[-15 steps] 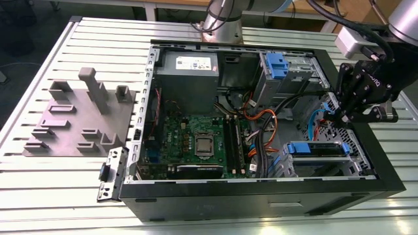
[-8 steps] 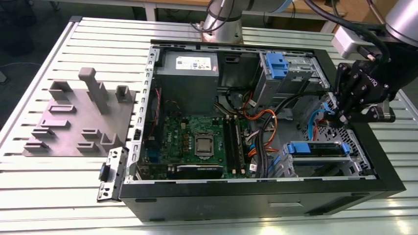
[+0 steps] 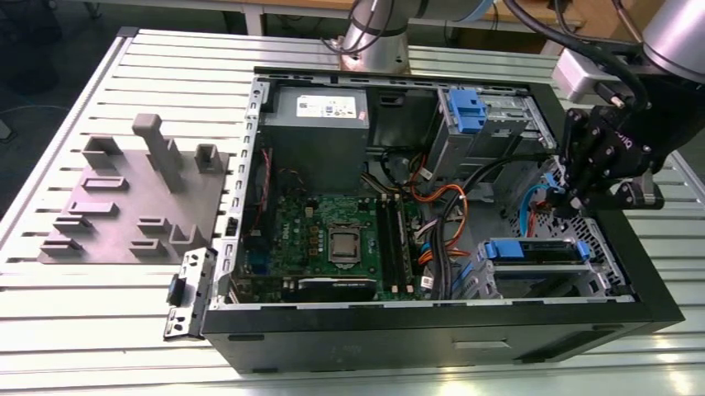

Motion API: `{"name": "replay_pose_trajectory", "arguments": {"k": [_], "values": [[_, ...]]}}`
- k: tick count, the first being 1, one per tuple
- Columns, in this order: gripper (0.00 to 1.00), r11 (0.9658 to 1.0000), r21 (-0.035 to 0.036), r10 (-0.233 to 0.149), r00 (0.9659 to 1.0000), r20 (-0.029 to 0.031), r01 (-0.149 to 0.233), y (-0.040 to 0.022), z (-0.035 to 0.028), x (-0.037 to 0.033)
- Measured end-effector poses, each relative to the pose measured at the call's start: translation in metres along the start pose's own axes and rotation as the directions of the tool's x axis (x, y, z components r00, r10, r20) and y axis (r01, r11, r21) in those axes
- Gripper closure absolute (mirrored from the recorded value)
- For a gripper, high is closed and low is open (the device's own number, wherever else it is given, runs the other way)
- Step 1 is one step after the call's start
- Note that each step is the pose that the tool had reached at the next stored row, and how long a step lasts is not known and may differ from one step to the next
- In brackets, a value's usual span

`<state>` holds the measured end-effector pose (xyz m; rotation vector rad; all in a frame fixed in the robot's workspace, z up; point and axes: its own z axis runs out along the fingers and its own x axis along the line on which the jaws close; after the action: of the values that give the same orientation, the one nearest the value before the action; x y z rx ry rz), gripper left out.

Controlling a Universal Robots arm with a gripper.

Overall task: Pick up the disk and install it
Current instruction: 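Insert the first disk wire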

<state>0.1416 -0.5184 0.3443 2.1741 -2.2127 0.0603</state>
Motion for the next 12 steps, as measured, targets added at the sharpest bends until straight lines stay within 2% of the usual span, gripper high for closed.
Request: {"name": "replay_pose_trajectory", "arguments": {"k": [6,12], "values": [[0.84,0.9999,0.0103,-0.009,1.0,0.0002,0.009,0.0022,0.0007,0.0109],[0.84,0.9995,0.0241,-0.018,0.9998,0.0006,0.018,0.0076,0.001,0.0155]]}}
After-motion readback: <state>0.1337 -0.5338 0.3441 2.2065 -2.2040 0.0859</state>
